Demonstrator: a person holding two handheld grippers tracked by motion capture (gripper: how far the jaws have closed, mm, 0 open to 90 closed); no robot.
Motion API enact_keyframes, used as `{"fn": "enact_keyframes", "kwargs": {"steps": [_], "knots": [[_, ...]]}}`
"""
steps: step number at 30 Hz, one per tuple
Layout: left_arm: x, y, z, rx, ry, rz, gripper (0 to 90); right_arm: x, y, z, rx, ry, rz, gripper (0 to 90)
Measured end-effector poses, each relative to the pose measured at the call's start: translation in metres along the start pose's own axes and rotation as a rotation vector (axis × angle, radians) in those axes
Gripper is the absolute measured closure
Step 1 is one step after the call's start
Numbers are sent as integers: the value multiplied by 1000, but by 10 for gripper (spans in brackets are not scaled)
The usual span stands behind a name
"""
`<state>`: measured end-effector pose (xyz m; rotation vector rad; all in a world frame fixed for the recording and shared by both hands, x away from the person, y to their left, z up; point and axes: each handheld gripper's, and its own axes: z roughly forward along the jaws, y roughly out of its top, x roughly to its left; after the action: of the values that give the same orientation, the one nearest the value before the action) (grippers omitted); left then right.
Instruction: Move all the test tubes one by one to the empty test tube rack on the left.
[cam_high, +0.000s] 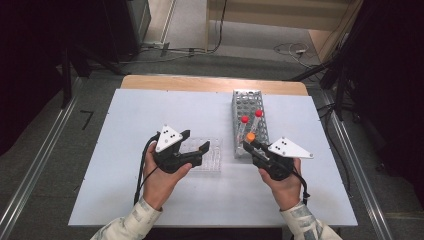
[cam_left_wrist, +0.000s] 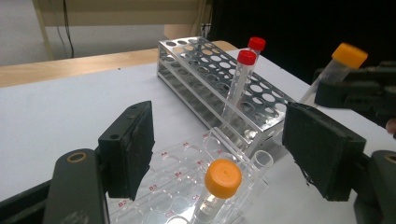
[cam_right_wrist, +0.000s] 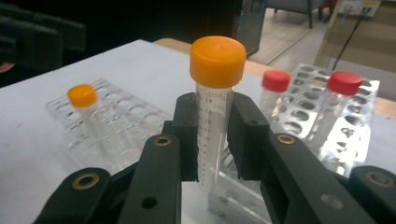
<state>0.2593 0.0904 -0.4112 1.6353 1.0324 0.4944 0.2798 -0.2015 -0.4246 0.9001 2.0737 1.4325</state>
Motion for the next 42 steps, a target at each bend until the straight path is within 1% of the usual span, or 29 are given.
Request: {"fn": "enact_keyframes", "kwargs": {"steps": [5,14,18,24,25,28,29,31,32,33,34,38,42], "knots": [[-4,1,-2,-12,-10,3,262,11,-6,2,30,35,-16,717],[-11,2,-2,-9,-29,15,266,29,-15,6,68,92,-35,717],[-16,2,-2,-9,-46,28,275,35,-19,8,86,112,-41,717],[-28,3,-5,-9,-86,51,296,41,-20,11,99,132,-49,717],[-30,3,-5,-10,-95,52,308,42,-21,11,100,136,-53,717],[-37,1,-4,4,-125,73,336,46,-21,13,102,147,-53,716],[-39,0,-3,13,-132,81,348,46,-22,13,104,148,-61,717],[-43,-2,0,31,-147,100,375,49,-22,14,106,157,-58,716],[-45,-4,2,41,-154,109,391,50,-22,15,109,161,-65,716],[-46,-5,3,44,-156,112,404,52,-23,15,108,167,-67,716],[-47,-6,4,52,-157,124,414,53,-23,16,108,169,-71,717],[-51,-9,7,66,-167,142,487,57,-23,17,110,182,-73,717],[-51,-12,9,88,-176,151,568,58,-22,17,107,186,-72,716]]}}
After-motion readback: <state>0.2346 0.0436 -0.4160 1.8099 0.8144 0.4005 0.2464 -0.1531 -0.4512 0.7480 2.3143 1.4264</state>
